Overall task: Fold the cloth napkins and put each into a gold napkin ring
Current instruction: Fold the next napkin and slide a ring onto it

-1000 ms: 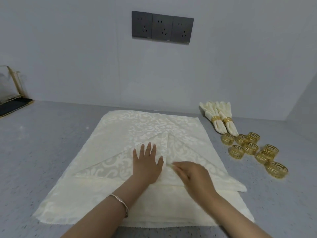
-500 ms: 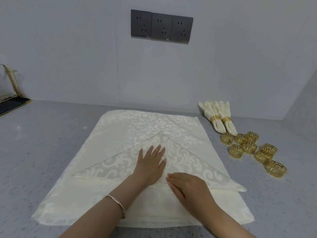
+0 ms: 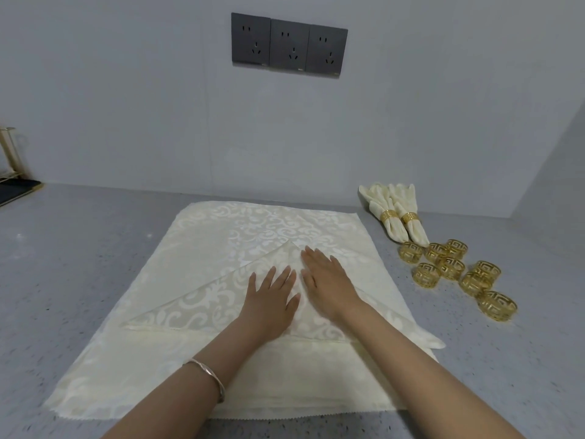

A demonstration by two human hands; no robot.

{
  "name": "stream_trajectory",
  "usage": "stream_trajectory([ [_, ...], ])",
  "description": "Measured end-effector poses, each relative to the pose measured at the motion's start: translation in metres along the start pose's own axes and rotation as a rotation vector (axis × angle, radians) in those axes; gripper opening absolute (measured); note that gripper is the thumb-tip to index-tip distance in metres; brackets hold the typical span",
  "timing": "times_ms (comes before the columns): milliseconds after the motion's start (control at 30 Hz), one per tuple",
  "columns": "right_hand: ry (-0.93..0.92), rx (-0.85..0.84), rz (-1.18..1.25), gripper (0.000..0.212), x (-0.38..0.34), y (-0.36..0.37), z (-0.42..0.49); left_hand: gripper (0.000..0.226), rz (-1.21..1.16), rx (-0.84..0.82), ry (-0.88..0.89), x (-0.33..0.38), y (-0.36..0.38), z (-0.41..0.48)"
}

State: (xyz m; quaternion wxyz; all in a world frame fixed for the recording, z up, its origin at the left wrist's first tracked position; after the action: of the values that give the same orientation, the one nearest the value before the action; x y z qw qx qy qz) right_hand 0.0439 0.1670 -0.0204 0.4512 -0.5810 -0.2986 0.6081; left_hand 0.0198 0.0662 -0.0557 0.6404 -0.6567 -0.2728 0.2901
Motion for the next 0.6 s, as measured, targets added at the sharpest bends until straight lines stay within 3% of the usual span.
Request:
stream_trajectory([
  [133, 0.05, -0.111, 0.008, 0.051, 0.015, 0.022, -0.001, 0.056, 0.012, 0.0, -0.006, 0.0, 0.0, 0.0],
  [400, 0.106, -0.103, 0.001, 0.053, 0.058, -0.002, -0.068, 0.056, 0.019, -0.007, -0.011, 0.0, 0.001, 0.001],
  [600, 0.246, -0.115, -0.013, 0.059, 0.104, -0.028, -0.127, 0.055, 0.007, -0.019, -0.013, 0.001, -0.001, -0.001],
])
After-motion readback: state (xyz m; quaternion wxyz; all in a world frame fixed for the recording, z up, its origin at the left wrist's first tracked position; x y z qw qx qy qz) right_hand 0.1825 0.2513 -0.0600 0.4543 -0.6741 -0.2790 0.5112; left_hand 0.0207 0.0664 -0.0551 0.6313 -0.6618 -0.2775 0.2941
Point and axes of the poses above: each hand's wrist, its own z-axis towards the middle knuckle, its own y-axis out of the palm, x = y × z, the point moved 8 cm from there along z, towards the middle knuckle, and after that the axes turned 13 degrees about z, right-handed, at the moved point
